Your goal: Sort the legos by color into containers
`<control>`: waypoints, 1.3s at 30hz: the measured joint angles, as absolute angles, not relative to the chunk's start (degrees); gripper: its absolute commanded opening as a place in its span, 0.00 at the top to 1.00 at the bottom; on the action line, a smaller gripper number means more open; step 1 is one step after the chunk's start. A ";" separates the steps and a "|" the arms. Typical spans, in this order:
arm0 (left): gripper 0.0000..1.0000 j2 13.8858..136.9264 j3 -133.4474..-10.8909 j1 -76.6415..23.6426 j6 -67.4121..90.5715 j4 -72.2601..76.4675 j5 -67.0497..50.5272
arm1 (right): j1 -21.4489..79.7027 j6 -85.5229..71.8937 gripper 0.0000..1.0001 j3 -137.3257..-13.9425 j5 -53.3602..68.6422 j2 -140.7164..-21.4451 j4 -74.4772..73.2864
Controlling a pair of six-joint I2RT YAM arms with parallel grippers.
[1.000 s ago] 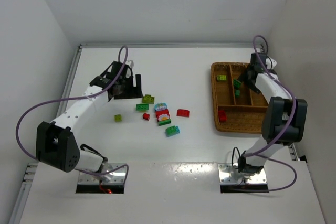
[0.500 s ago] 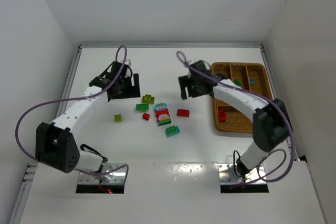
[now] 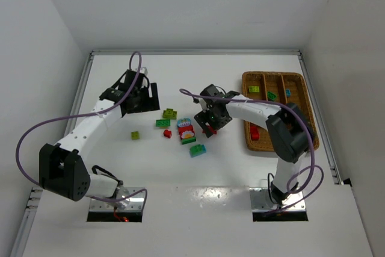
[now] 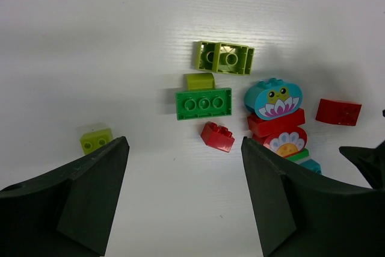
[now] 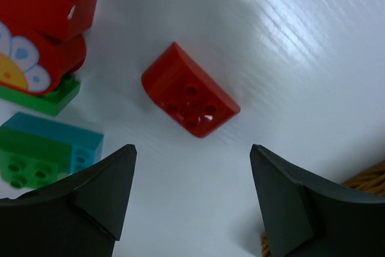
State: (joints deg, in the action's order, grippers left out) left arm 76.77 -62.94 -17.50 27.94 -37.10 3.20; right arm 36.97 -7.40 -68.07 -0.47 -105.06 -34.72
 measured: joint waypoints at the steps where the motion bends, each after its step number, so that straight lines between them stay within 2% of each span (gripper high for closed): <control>1: 0.18 76.77 -62.94 -17.50 27.97 -37.10 3.18 | 36.88 -7.25 0.24 -68.07 -0.45 -105.89 -33.91; 6: 0.18 76.77 -62.94 -17.50 28.10 -36.99 3.18 | 36.84 -6.85 0.29 -68.10 -1.06 -109.58 -30.11; 9: 0.18 76.77 -62.94 -17.50 28.10 -36.97 3.18 | 36.53 -6.57 0.40 -68.10 -1.10 -110.26 -27.24; 13: 0.18 76.77 -62.94 -17.50 28.10 -36.97 3.18 | 36.51 -6.35 0.49 -68.07 -0.99 -110.52 -24.40; 17: 0.18 76.77 -62.94 -17.50 28.10 -36.95 3.27 | 36.51 -6.48 0.69 -68.07 -1.10 -110.98 -22.68; 18: 0.18 76.77 -62.94 -17.50 28.08 -36.95 3.27 | 36.51 -6.59 0.70 -68.07 -1.28 -110.98 -22.46; 24: 0.18 76.77 -63.26 -17.50 27.88 -36.99 3.29 | 34.57 -10.02 0.70 -64.88 -2.96 -107.57 -21.04; 33: 0.18 76.77 -63.26 -17.28 27.86 -37.04 3.22 | 20.43 -24.75 0.70 -55.96 -10.66 -82.70 -19.70; 39: 0.18 76.82 -63.26 -17.04 27.57 -37.04 2.87 | 10.13 -34.39 0.69 -44.97 -14.48 -69.32 -21.02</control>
